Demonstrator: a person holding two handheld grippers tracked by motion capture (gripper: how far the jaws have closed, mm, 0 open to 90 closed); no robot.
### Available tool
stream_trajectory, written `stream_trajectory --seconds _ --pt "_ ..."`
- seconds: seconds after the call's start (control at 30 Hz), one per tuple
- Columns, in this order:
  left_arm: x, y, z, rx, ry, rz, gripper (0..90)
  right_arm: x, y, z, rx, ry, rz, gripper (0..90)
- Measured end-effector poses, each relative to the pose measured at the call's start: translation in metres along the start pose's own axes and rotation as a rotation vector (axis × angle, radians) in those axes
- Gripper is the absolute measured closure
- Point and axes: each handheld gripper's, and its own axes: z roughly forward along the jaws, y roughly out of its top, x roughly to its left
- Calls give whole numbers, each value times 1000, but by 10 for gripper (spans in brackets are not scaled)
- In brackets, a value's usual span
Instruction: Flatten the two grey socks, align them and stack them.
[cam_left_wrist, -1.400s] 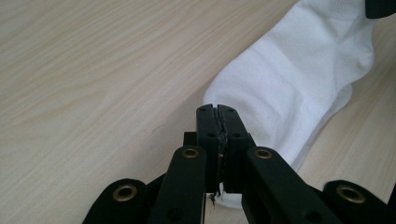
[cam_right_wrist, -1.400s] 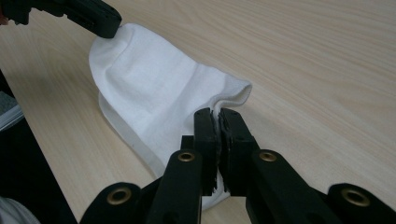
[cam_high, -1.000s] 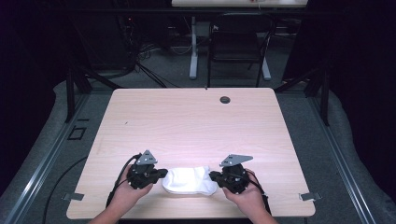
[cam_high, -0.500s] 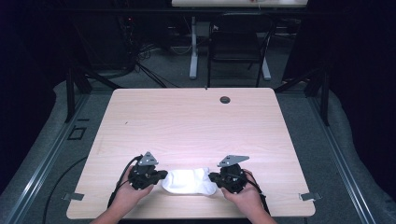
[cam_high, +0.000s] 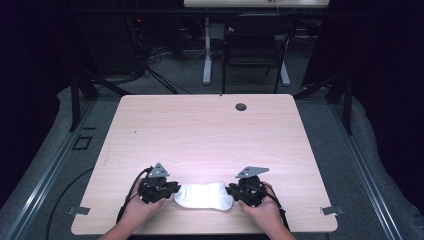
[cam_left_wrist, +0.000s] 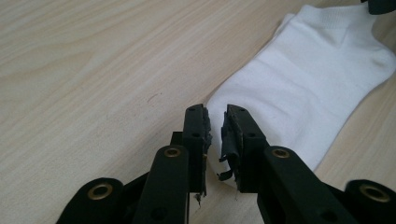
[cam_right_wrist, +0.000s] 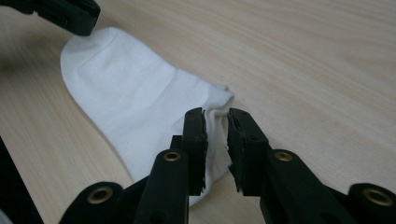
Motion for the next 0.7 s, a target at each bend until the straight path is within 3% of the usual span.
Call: stream_trajectory --seconds 0.1,0.23,0.3,0.4,0.7 --pt "-1 -1 -4 -12 3 -6 710 1 3 -7 -45 -15 4 742" --pt "-2 -5 -5 -3 8 -9 665 16 5 -7 -54 14 -50 724" --pt "-2 -7 -4 2 15 -17 645 25 5 0 -38 17 -97 719" --pt "-2 -9 -3 3 4 -29 626 30 3 10 -16 14 -124 707" --pt "-2 -15 4 23 -11 -43 628 28 -8 23 43 -21 -153 687"
